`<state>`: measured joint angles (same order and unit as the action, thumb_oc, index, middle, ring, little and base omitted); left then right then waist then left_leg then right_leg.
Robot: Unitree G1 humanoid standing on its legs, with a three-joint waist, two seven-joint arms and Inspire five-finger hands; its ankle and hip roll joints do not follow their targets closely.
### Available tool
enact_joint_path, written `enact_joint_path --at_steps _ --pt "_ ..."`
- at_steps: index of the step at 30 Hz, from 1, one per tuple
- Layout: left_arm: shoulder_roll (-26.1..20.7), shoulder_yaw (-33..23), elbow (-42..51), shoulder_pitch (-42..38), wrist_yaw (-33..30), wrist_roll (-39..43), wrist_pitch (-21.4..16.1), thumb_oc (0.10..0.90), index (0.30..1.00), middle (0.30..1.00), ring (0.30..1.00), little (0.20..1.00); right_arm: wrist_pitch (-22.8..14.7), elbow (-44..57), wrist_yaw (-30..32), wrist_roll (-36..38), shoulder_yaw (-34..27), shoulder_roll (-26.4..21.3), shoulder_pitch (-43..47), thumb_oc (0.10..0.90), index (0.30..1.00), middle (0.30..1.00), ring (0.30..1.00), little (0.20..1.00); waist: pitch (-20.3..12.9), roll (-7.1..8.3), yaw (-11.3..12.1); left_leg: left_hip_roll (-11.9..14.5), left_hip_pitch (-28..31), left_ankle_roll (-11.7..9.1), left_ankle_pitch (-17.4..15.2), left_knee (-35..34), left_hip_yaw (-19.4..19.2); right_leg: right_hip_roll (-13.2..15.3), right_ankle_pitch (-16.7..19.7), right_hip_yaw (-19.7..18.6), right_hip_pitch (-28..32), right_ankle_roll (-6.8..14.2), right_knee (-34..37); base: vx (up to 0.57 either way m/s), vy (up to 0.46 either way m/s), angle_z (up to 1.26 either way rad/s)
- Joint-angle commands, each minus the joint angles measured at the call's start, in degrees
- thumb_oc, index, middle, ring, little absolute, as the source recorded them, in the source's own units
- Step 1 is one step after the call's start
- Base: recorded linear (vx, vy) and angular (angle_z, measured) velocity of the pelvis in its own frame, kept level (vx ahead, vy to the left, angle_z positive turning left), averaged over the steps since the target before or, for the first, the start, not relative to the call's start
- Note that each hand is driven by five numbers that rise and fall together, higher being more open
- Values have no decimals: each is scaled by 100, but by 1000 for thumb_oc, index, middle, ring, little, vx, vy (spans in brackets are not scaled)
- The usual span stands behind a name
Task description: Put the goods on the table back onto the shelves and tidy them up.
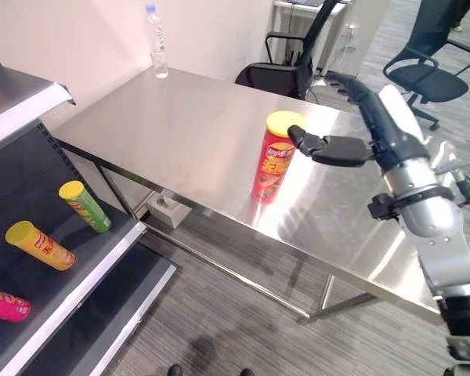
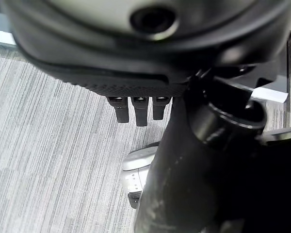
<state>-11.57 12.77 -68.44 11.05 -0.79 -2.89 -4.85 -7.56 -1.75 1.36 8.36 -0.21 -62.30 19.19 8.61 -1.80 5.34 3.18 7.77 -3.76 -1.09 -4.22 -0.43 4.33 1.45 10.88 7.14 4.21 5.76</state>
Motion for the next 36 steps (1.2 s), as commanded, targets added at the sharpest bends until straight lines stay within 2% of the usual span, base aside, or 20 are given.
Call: enact_joint_path --at_steps 1,9,22,36 --pt "-43 129 -331 -288 -114 69 -240 800 900 900 900 900 -476 201 283 299 -85 -257 858 800 900 900 900 900 -438 428 170 38 -108 -82 -111 96 -186 22 -321 -187 231 135 -115 0 0 0" --pt "-87 82 -340 -282 -64 71 -211 800 900 900 900 900 -401 120 216 169 -39 -235 759 800 900 900 900 900 -436 414 207 28 -81 -88 -113 66 -160 35 -328 -155 252 140 -100 1 1 1" --pt "-109 102 -327 -286 -60 104 -215 800 900 900 900 900 -360 -126 80 251 382 -198 983 800 900 900 900 900 -412 411 253 21 -65 -84 -117 54 -116 55 -341 -108 279 145 -107 7 2 2" --pt "-135 84 -329 -333 -84 138 -199 800 900 900 900 900 -273 -243 121 122 435 -107 969 800 900 900 900 900 -434 418 263 23 -19 -74 -153 38 -70 74 -363 -73 315 152 -105 13 2 1"
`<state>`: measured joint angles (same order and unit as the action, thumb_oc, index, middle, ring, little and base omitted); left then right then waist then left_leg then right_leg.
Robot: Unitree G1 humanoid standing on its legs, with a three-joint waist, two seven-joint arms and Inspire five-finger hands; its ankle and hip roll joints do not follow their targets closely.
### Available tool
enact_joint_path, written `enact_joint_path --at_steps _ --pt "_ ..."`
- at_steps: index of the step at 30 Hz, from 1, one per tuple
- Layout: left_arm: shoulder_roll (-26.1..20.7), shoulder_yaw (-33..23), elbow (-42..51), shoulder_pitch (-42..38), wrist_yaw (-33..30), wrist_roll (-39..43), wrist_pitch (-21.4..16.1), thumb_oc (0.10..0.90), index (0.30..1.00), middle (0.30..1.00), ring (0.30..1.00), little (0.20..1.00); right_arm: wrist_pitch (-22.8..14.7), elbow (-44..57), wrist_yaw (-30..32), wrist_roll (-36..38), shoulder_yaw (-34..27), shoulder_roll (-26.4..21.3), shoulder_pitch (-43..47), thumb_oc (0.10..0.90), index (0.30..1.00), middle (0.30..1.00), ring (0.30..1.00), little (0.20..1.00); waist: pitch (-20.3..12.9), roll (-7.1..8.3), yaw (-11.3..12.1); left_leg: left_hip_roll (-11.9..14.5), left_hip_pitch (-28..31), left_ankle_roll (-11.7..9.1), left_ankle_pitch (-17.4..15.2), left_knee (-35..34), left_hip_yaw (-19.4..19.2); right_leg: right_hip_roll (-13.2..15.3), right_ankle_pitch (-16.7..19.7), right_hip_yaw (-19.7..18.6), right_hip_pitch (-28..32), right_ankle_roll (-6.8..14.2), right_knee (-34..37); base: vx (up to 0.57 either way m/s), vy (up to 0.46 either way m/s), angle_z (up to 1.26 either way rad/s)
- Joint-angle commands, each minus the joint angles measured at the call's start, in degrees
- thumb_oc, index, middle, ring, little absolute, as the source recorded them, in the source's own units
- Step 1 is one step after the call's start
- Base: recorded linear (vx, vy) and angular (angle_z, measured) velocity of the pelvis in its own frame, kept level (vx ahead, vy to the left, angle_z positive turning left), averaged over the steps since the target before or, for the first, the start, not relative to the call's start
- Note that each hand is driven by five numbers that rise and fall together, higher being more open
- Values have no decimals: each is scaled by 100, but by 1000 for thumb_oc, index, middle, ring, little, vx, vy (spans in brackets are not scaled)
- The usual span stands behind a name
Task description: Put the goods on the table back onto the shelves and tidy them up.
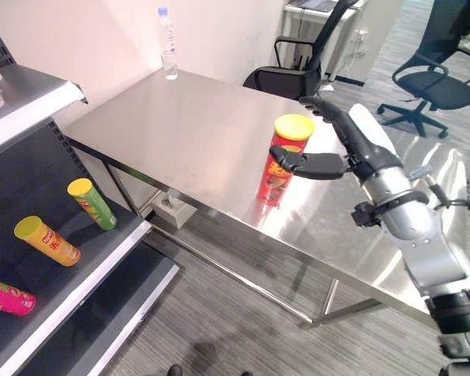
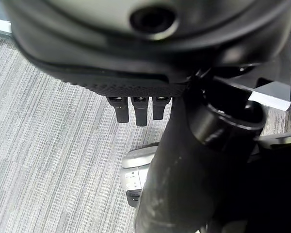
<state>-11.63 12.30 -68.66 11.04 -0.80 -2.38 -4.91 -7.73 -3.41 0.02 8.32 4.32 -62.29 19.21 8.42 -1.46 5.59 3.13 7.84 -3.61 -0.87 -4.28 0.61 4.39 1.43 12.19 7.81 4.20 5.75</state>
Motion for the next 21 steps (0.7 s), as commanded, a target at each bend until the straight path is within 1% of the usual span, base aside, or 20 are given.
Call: enact_joint_path --at_steps 1,13,21 --pt "-128 131 -306 -331 -83 87 -193 800 900 900 900 900 -255 -77 256 127 -17 -108 967 800 900 900 900 900 -415 385 238 28 -26 -88 -175 45 -174 68 -361 -204 248 154 -104 0 0 0" --pt "-165 97 -315 -343 -149 180 -172 800 900 900 900 900 -202 -447 340 334 234 169 1236 800 900 900 900 900 -419 388 304 6 -11 -76 -185 12 -135 88 -357 -209 250 156 -93 0 0 0" --pt "-168 32 -332 -325 -187 248 -156 800 900 900 900 900 -164 -521 377 347 275 308 1247 800 900 900 900 900 -425 391 351 3 7 -66 -190 3 -109 100 -350 -182 263 157 -94 0 0 0"
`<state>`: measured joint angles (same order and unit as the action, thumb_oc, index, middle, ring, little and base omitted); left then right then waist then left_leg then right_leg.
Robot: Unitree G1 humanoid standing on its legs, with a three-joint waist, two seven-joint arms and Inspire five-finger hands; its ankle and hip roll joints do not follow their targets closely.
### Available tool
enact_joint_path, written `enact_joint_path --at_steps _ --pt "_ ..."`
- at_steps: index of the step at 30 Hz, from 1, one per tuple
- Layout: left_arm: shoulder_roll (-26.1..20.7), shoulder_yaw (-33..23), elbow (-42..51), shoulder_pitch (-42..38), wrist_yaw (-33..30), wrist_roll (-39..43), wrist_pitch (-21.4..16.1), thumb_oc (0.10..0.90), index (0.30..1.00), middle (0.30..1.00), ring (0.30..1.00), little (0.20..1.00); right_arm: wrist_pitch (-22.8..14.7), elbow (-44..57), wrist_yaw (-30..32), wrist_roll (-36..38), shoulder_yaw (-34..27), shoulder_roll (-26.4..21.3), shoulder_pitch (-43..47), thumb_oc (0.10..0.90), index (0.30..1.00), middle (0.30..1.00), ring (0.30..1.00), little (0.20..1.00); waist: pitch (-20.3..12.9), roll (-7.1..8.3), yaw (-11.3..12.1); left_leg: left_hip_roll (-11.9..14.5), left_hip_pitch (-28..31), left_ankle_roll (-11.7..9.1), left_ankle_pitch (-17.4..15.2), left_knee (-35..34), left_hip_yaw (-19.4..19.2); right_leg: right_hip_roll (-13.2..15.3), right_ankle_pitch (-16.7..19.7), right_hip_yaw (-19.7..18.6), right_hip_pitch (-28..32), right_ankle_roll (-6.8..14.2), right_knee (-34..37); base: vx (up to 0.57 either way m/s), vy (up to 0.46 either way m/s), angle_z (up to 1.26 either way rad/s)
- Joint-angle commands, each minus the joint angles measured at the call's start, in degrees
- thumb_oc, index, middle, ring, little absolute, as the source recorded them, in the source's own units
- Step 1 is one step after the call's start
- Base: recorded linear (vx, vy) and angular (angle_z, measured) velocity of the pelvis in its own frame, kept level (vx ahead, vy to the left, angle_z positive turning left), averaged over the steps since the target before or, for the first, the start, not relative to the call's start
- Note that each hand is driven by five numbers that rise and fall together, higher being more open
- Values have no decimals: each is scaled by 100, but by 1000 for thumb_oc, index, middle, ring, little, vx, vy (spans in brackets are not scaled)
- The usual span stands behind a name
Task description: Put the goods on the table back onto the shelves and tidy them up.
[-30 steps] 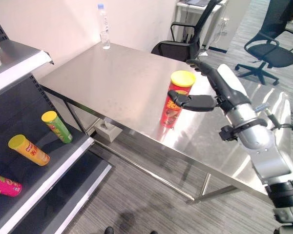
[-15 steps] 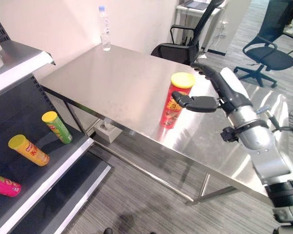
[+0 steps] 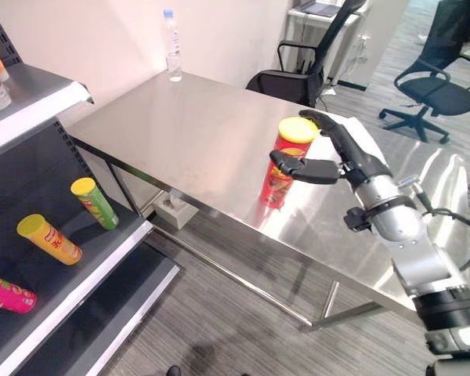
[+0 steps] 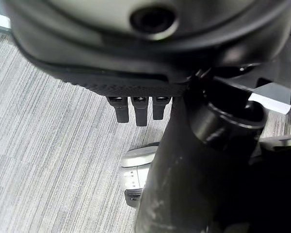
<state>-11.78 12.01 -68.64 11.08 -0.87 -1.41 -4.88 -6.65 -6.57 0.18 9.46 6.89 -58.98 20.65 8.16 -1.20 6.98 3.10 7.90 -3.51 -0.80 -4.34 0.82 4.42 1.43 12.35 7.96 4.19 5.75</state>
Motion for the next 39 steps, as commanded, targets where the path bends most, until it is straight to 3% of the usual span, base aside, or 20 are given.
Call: enact_joint_path --at_steps 1,9,10,11,12,14,15,28,32,39 --pt "-154 58 -331 -328 -183 154 -156 800 900 900 900 900 -268 -226 371 234 37 0 1125 800 900 900 900 900 -402 363 220 2 0 -74 -198 7 -126 99 -348 -201 249 158 -91 0 0 0" --pt "-175 44 -320 -332 -207 187 -140 800 900 900 900 900 -216 -411 421 224 135 92 1221 800 900 900 900 900 -399 365 252 2 13 -71 -202 -2 -115 114 -348 -185 269 156 -88 0 0 0" --pt "-176 36 -319 -316 -208 200 -142 800 900 900 900 900 -206 -461 418 222 166 113 1243 720 780 780 780 780 -406 362 259 -1 23 -70 -205 -6 -115 116 -347 -185 272 157 -83 0 0 0" --pt "-174 29 -322 -315 -210 209 -141 800 900 900 900 900 -198 -485 413 222 180 116 1248 720 780 780 780 780 -406 360 257 -4 26 -69 -205 -6 -115 118 -345 -184 273 157 -82 0 0 0" --pt "-174 29 -328 -323 -209 217 -139 800 900 900 900 900 -187 -511 412 221 197 123 1260 530 495 495 495 495 -401 359 256 -7 25 -67 -205 -6 -112 120 -344 -184 270 160 -84 0 0 0" --pt "-173 28 -329 -324 -209 217 -139 800 900 900 900 900 -187 -513 412 221 201 123 1264 530 495 495 495 495 -401 359 254 -8 25 -67 -205 -6 -112 120 -344 -184 270 160 -84 0 0 0" --pt "-179 24 -332 -321 -214 227 -137 800 900 900 900 900 -172 -550 416 220 219 133 1272 400 300 300 300 300 -403 361 259 -6 24 -66 -205 -8 -108 123 -341 -183 268 161 -83 0 0 0" --pt "-218 -75 -367 -320 -249 270 -135 800 900 900 900 900 -220 -596 537 144 190 186 1335 400 300 300 300 300 -420 350 257 -39 44 -56 -226 -27 -113 154 -326 -192 272 185 -75 0 0 0" --pt "-231 -129 -364 -366 -290 235 -141 800 900 900 900 900 -274 -425 704 -31 -49 164 1208 400 300 300 300 300 -428 327 229 -49 50 -45 -241 -31 -131 175 -320 -197 271 198 -76 3 9 0" --pt "-235 -194 -428 -513 -407 75 -148 800 900 900 900 900 -471 267 1123 -176 -1007 201 706 400 300 300 300 300 -467 255 96 -113 35 -6 -276 -41 -167 231 -305 -250 228 237 -80 -5 16 0"
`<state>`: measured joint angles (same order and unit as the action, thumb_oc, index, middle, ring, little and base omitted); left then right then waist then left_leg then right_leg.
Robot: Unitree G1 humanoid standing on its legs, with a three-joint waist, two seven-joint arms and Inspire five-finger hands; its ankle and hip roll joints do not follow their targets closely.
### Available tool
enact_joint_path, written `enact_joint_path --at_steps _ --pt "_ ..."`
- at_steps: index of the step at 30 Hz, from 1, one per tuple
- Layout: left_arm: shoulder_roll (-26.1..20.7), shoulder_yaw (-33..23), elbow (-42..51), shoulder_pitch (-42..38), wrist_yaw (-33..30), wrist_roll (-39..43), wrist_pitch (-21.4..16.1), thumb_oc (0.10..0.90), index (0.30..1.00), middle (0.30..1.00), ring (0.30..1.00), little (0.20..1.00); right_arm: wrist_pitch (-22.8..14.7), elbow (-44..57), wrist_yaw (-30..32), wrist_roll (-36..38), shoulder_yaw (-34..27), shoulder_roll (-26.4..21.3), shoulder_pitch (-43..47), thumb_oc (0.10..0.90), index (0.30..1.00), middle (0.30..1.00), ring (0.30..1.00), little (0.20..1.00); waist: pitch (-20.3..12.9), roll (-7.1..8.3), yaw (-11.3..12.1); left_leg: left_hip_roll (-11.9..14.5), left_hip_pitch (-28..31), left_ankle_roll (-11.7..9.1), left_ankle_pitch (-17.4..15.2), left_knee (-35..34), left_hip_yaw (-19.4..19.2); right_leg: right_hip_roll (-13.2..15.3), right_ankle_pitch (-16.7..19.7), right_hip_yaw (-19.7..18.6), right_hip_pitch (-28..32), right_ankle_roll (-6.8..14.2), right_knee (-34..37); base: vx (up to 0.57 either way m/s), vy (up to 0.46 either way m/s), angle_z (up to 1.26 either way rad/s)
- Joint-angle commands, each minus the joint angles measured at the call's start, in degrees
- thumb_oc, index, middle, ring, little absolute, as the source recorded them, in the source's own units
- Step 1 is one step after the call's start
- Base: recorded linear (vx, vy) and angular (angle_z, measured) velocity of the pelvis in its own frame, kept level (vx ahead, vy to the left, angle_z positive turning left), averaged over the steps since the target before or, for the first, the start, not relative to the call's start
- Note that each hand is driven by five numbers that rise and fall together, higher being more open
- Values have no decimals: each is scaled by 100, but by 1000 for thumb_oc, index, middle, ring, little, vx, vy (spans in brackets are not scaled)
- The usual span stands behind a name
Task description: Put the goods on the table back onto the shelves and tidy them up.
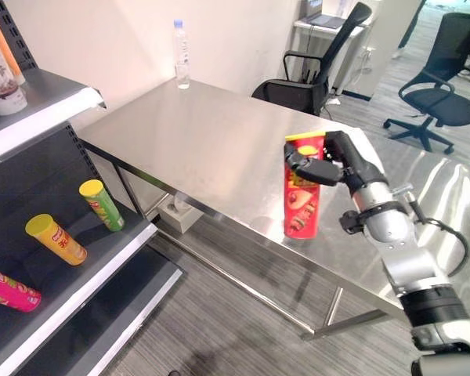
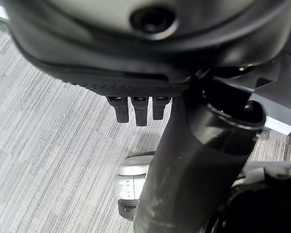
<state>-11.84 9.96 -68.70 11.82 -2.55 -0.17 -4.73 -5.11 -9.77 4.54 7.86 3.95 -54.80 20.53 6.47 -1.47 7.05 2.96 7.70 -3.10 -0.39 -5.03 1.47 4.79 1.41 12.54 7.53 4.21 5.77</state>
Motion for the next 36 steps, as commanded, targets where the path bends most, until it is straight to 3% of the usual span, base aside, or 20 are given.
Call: enact_joint_path --at_steps 1,6,11,13,15,18,25,27,28,31,33,35,36 --pt "-220 -10 -430 -639 -278 -105 -168 800 900 900 900 900 -701 834 828 -96 -1032 -169 543 400 300 300 300 300 -306 250 34 -135 11 -26 -277 28 -240 233 -247 -275 218 244 -83 -40 51 0" --pt "-214 -8 -450 -751 -361 -225 -175 800 900 900 900 900 -793 1319 1112 -280 -1617 -13 217 400 300 300 300 300 -332 190 -64 -184 -9 3 -292 15 -288 300 -210 -314 154 279 -86 -17 44 -1" --pt "-200 0 -446 -908 -523 -366 -210 800 900 900 900 900 -1015 1968 1650 -620 -2335 461 -177 400 300 300 300 300 -342 92 -218 -263 -47 37 -316 3 -370 384 -155 -392 56 334 -98 -18 52 -4" --pt "-193 11 -429 -997 -608 -557 -214 800 900 900 900 900 -1019 2475 1868 -1223 -2613 811 -466 400 300 300 300 300 -333 32 -326 -299 -74 69 -327 3 -425 428 -114 -461 -41 369 -126 -44 57 -7" --pt "-191 28 -413 -1011 -643 -628 -237 800 900 900 900 900 -1025 2636 1948 -1490 -2641 924 -565 400 300 300 300 300 -323 9 -358 -314 -86 87 -329 3 -445 446 -96 -493 -80 384 -142 -34 37 -12" --pt "-158 169 -327 -1088 -721 -888 -281 800 900 900 900 900 -1108 3171 2045 -2014 -2421 1631 -931 400 300 300 300 300 -237 -93 -490 -359 -116 178 -338 3 -542 480 -89 -613 -319 406 -416 -93 77 -16" --pt "-346 133 92 -1315 -983 -934 -347 800 900 900 900 900 -1078 3591 2189 -3069 -1583 1992 -1451 400 300 300 300 300 170 -264 -668 -297 -194 299 -233 3 -604 437 -373 -884 -958 529 -1794 -152 26 -19" --pt "-349 123 102 -1306 -982 -932 -340 800 900 900 900 900 -1078 3586 2204 -3088 -1562 1996 -1442 400 300 300 300 300 171 -252 -679 -307 -196 299 -232 3 -603 449 -407 -892 -990 530 -1858 -151 -42 2" --pt "-476 20 367 -1435 -1139 -780 -396 800 900 900 900 900 -1061 3797 2182 -3425 -1418 1940 -1731 400 300 300 300 300 193 -228 -704 -311 -353 317 -19 3 -392 333 -444 -1341 -978 498 -2638 -264 -105 14" --pt "-426 135 514 -1294 -1335 -932 -390 800 900 900 900 900 -1022 3764 2414 -3569 -1492 1833 -1943 400 300 300 300 300 98 -119 -609 -325 -580 290 161 3 -150 195 -480 -1743 -818 420 -3096 -211 -143 79" --pt "-368 171 339 -1261 -1269 -934 -347 800 900 900 900 900 -1030 3827 2395 -3558 -1537 1870 -2006 400 300 300 300 300 40 -9 -534 -308 -782 238 342 8 -12 59 -498 -1979 -693 375 -2954 -254 -254 80" --pt "-314 163 226 -1274 -1231 -965 -311 800 900 900 900 900 -1053 3879 2439 -3512 -1604 1916 -2158 400 300 300 300 300 20 89 -453 -287 -1079 153 529 79 75 -126 -1112 -2096 -335 160 -2343 -185 -186 64" --pt "-317 169 222 -1273 -1231 -965 -314 800 900 900 900 900 -1056 3883 2438 -3511 -1610 1921 -2170 400 300 300 300 300 22 96 -470 -296 -1070 151 528 79 96 -117 -1112 -2071 -304 156 -2314 -248 -292 38"
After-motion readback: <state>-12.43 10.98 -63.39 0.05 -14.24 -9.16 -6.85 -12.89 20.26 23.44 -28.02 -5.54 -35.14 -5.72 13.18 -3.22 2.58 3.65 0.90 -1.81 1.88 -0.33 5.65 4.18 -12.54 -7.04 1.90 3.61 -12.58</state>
